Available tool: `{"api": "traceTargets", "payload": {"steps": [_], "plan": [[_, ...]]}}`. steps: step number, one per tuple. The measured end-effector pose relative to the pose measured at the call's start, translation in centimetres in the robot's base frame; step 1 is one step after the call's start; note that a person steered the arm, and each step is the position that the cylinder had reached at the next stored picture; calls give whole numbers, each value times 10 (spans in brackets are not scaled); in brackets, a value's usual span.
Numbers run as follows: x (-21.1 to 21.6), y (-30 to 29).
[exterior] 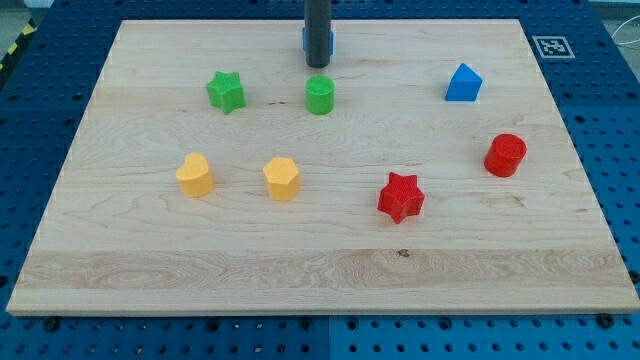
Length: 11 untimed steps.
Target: Move the green star to the green circle
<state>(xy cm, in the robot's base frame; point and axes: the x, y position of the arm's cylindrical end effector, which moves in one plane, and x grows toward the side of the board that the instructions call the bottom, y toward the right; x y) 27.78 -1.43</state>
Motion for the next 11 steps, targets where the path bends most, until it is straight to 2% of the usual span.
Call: {"api": "traceTargets", "payload": {"steps": [1, 3, 4, 6, 7, 10, 11], "plan": [[-22, -1], [-15, -14], [-9, -57], [48, -145], [73, -134], [73, 35], [73, 44]]}}
